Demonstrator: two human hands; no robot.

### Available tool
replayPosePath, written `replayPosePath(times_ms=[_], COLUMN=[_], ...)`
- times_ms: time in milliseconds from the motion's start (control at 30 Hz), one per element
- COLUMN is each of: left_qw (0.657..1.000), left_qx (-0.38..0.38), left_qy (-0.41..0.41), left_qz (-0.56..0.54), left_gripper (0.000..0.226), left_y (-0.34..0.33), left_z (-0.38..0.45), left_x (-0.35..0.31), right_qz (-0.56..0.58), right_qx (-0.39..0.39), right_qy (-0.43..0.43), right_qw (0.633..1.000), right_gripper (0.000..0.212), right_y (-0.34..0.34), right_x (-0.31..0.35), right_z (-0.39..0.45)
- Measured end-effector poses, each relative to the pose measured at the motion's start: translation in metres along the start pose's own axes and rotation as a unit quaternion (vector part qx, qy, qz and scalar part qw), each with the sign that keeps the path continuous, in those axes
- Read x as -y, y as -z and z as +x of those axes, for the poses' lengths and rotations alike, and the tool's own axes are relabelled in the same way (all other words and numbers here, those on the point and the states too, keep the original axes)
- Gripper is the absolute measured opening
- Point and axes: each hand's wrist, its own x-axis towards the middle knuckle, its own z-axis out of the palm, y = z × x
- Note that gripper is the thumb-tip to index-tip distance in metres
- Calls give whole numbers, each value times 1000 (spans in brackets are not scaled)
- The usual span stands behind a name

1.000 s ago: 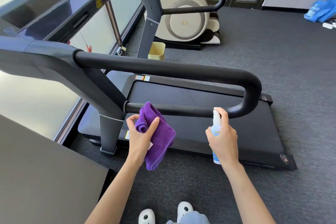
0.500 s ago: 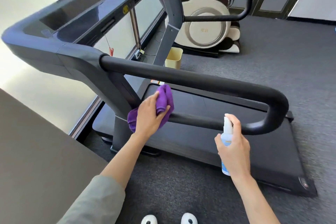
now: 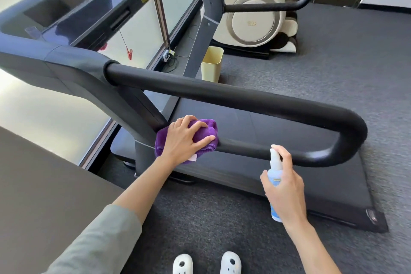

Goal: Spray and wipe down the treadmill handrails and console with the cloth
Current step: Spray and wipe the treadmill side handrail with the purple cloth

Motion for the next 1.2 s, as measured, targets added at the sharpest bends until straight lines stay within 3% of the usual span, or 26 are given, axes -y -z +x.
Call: replayPosePath(times_ms=[300,500,767,867,967,1100,1200], left_qw=[981,994,995,996,995,988,990], left_qx=[-152,-100,-79,-52,-17,-28,-33], left_qy=[116,50,-8,-35,-6,107,103], left_qz=[-23,5,55,66,102,108,95], left_gripper=[36,39,28,41,53,51,49], left_y=[-28,-27,-1,-2,-11,-18,-25], left_z=[-9,-13,-18,-15,-9,-7,-4], left_x=[-44,-67,29,37,16,-21,-56], right_qz=[-7,-10,1,0,1,4,5], right_qx=[-3,4,-2,-8,-16,-20,-30], right_qy=[9,31,23,16,0,5,14], right_qw=[1000,999,1000,1000,1000,1000,999], right_gripper=[67,66,64,64,64,64,66], right_y=[-8,-13,-20,-16,-10,-7,-2], right_x=[7,21,35,29,20,13,10], right_z=[3,10,12,8,3,-1,2])
